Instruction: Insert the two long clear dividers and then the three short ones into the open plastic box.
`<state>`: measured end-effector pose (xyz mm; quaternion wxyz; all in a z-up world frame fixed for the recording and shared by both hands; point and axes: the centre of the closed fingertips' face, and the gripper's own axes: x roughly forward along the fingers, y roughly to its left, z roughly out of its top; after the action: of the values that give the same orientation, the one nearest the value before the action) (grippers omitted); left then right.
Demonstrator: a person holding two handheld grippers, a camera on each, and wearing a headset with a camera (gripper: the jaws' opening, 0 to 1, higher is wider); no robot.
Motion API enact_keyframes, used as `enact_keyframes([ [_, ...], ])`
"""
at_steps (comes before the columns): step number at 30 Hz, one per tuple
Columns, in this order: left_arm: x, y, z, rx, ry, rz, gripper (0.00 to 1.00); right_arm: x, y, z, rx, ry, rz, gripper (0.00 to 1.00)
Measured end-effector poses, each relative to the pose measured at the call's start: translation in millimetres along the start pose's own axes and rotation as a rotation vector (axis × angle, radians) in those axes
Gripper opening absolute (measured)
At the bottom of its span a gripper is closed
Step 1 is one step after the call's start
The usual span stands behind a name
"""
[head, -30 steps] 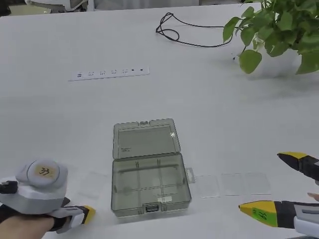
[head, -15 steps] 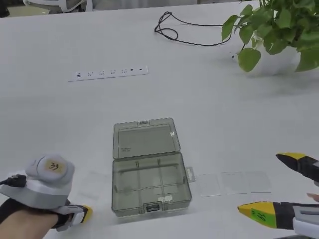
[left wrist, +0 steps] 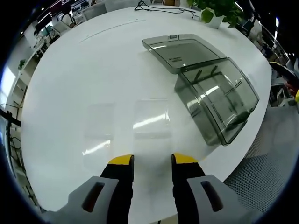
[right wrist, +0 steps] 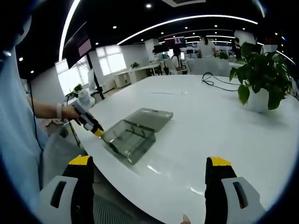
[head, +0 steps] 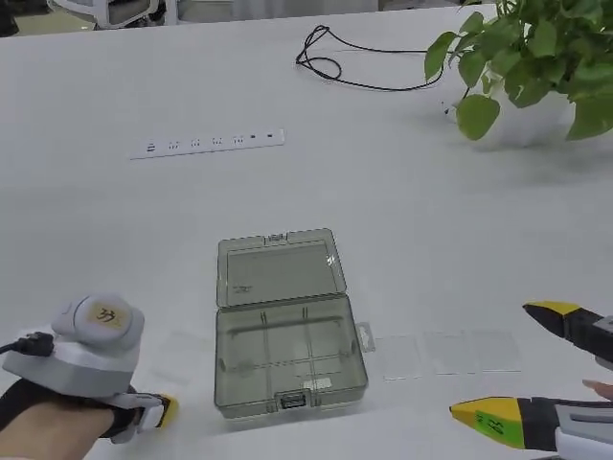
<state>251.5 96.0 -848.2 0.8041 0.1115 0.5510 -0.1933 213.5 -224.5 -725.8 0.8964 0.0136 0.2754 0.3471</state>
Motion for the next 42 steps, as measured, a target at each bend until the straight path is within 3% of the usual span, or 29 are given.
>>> enact_keyframes([
  [10,-2.9,-3.3,-1.5,-0.045,-0.02,-0.02,0.3,7.8,4.5,-0.6,-0.006,0.022,0.0,1.0],
  [20,-18.3,-0.9,7.4,-0.125,-0.098,-0.041,0.3,11.2,9.3,-9.2,0.015,0.053,0.004,1.0],
  [26,-28.5,-5.5,13.5,-0.161,-0.154,-0.067,0.3,14.8,16.1,-5.9,0.013,0.07,0.005,0.99],
  [33,-52.2,-17.8,24.8,-0.197,-0.252,-0.1,0.3,22.0,23.6,-4.2,-0.013,0.108,0.005,0.92],
  [37,-62.8,-23.5,30.2,-0.213,-0.304,-0.126,0.3,29.2,29.2,7.5,-0.003,0.092,0.015,0.91],
  [42,-72.8,-33.5,44.6,-0.222,-0.379,-0.161,0.3,42.2,41.3,29.0,-0.041,0.079,0.035,0.88],
])
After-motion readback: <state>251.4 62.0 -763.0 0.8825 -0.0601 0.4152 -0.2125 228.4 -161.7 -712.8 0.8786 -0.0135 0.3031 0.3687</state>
